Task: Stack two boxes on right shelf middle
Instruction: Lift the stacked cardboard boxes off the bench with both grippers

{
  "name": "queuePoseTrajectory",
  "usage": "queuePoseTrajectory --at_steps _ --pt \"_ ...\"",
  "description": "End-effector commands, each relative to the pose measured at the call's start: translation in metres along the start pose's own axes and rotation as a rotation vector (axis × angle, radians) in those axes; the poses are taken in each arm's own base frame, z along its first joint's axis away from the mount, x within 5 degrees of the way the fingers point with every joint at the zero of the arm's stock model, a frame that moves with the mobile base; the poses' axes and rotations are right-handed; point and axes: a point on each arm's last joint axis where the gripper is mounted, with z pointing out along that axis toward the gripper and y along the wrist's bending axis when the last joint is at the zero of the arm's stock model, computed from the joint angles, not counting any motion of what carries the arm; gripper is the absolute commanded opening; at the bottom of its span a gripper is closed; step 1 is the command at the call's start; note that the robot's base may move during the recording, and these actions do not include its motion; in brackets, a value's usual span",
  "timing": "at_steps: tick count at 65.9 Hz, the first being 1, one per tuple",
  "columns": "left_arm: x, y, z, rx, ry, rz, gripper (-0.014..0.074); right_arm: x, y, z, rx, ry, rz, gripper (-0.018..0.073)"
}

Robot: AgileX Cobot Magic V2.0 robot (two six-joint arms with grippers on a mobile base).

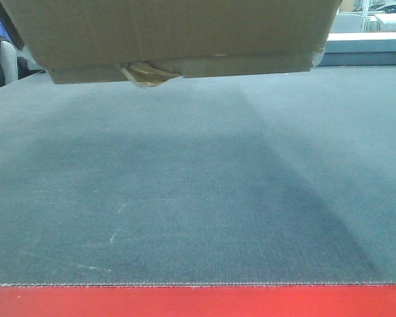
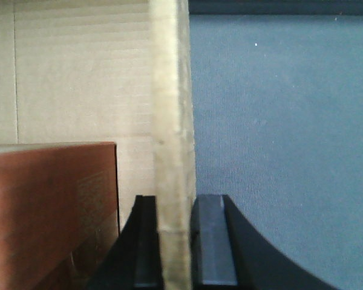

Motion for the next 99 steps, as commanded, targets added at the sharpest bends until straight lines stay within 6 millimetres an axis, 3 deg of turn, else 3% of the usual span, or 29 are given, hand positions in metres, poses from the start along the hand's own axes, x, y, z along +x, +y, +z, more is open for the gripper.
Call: queuePoseTrajectory --at_steps 1,24,36,65,99 --pt "-0.010 0.002 -0.015 0.028 -0.086 -0.004 -0.0111 -0.012 0.002 -0.005 -0.047 -0.102 0.010 -0.0153" --pt "-0.018 0.009 -0.040 0.065 -0.161 -0.002 -0.0111 -0.018 0.005 -0.007 -0.088 -0.168 0.009 -0.0153" --pt "-0.027 0.013 -0.060 0.111 -0.244 -0.028 -0.0111 -0.022 0.002 -0.021 -0.098 -0.198 0.017 -0.0153" --pt "-0.027 0.016 -0.057 0.093 -0.236 -0.029 -0.0111 -0.010 0.004 -0.027 -0.087 -0.207 -0.040 -0.0153" --pt "-0.022 0.017 -0.055 0.079 -0.190 -0.036 -0.0111 -0.012 0.002 -0.028 -0.083 -0.226 -0.042 -0.0153"
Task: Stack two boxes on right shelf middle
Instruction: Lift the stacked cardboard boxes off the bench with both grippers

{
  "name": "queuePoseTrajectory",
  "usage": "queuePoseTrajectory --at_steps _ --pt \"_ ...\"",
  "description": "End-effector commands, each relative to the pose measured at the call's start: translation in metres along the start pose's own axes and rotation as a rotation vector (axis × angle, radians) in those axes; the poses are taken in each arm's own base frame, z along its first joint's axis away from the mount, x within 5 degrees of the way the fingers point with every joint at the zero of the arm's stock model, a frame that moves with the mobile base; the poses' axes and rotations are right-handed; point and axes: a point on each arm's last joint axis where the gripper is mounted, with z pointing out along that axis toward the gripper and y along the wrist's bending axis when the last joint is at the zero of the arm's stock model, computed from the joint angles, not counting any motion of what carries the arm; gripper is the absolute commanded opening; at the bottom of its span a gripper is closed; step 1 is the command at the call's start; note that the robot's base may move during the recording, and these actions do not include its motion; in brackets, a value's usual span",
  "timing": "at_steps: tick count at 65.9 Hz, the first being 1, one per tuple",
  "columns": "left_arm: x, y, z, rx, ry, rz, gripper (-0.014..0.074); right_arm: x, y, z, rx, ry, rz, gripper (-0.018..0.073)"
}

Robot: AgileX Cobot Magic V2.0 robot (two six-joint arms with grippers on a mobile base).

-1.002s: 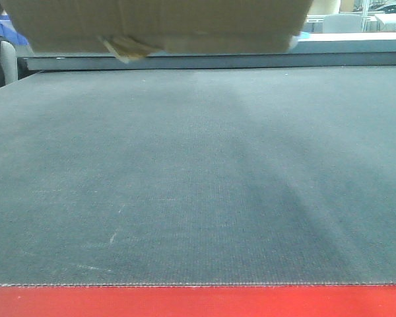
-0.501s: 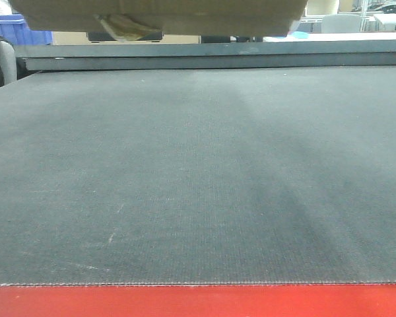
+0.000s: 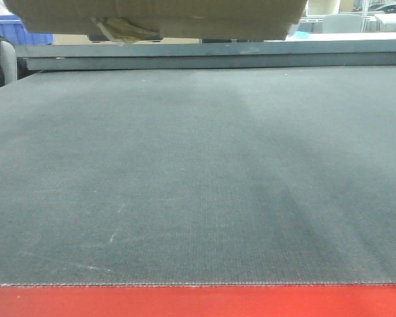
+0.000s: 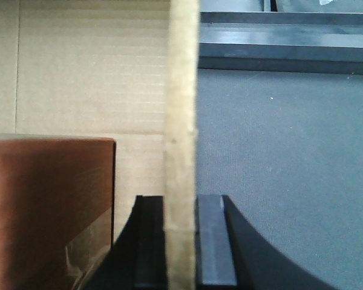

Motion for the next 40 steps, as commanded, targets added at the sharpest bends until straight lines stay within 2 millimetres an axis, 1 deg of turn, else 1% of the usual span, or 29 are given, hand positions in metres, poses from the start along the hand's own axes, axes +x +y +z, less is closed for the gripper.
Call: queuePoseTrajectory --at_steps 1,11,40 --pt "-0.0066 0.0005 -0.0082 0.031 -0.046 -0.016 -0.0111 -0.0096 0.0006 -0.0077 -0.028 -0.081 -0.014 -0.0153" --pt "-0.0061 0.0002 -0.0082 0.032 -0.043 0.088 -0.0111 -0.0096 0.0006 -0.0077 -0.028 -0.081 -0.014 -0.0153" --pt "-0.0062 0.0004 -0.0082 0.030 -0.044 0.093 -0.0111 -0.0101 0.0010 -0.0078 -0.033 -0.087 -0.014 -0.0153"
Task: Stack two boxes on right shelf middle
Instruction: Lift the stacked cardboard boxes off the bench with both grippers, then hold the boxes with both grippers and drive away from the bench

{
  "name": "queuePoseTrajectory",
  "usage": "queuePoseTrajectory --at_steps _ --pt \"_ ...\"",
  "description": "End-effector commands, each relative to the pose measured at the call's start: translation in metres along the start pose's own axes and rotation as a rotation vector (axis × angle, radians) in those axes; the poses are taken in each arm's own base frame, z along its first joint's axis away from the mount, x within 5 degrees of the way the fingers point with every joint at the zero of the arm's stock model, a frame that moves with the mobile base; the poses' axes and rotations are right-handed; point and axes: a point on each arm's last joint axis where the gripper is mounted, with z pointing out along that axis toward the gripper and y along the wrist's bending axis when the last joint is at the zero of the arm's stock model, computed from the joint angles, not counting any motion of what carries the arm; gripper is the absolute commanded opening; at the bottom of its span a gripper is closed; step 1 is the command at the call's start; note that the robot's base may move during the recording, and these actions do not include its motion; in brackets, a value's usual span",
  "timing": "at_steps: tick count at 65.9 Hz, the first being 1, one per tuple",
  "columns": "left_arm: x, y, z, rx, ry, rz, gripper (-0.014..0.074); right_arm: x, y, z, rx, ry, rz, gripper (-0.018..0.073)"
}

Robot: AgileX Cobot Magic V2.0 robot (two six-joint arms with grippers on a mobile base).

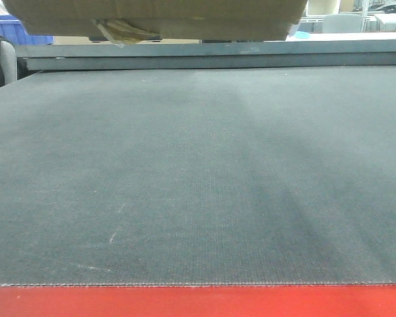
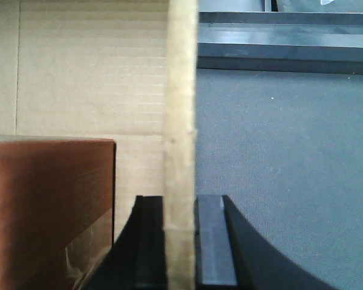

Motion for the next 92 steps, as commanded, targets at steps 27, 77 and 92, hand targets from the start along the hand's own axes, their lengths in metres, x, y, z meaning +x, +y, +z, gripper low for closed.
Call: queuePoseTrajectory --at_steps 27,77,92 --pt "-0.007 0.001 -0.008 0.025 -0.056 0.000 -0.0111 -0.016 0.006 -0.009 -0.086 -0.156 -0.015 -0.0153" --pt "-0.006 -0.001 -0.005 0.027 -0.054 0.002 -0.0111 -0.025 0.013 -0.012 -0.163 -0.257 -0.017 -0.0153" --pt "-0.006 -0.001 -0.005 0.027 -0.054 0.002 -0.0111 -0.025 0.013 -0.012 -0.163 -0.257 -0.017 -0.0153"
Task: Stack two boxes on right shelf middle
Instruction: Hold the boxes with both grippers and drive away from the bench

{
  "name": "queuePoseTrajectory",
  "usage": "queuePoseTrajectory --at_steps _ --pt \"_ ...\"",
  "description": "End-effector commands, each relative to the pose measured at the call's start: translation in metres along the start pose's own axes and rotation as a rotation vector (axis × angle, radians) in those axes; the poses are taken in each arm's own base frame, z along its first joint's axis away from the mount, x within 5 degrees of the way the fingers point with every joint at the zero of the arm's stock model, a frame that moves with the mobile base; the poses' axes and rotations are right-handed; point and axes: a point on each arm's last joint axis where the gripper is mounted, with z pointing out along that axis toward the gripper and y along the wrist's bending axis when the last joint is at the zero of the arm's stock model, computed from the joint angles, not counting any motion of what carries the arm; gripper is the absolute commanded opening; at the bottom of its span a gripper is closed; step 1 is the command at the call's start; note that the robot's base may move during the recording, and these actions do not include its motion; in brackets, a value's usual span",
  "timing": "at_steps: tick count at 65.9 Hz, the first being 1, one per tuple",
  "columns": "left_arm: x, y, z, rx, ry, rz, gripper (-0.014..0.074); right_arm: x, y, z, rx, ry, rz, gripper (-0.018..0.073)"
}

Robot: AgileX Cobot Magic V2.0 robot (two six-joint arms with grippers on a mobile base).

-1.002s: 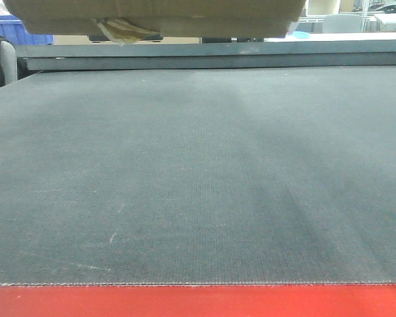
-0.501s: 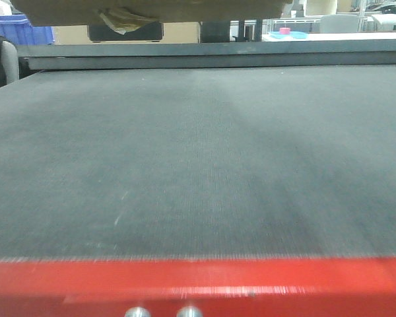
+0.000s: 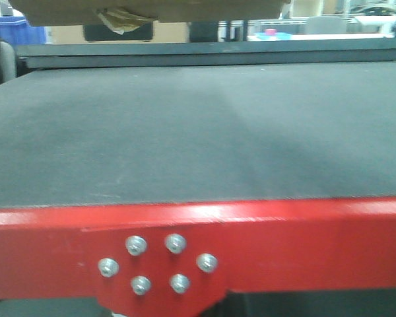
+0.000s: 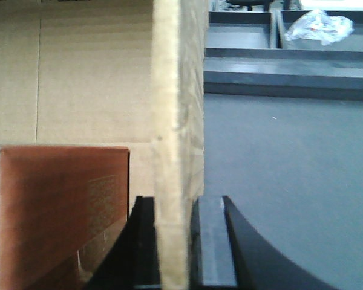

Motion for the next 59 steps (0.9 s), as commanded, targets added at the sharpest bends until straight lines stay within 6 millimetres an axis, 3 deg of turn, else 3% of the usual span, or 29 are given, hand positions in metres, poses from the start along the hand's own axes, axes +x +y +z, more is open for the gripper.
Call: queuePoseTrajectory --at_steps 1,59 --pt "-0.0057 -0.0035 -0.0055 0.047 -0.046 -0.011 -0.0111 -0.0165 0.0070 -0.0095 -0.088 -0.133 0.008 -0.0153" --pt "-0.0057 -0.0035 -0.0055 0.047 -0.046 -0.011 -0.0111 -0.0165 0.0070 -0.0095 -0.088 -0.133 0.008 -0.0153"
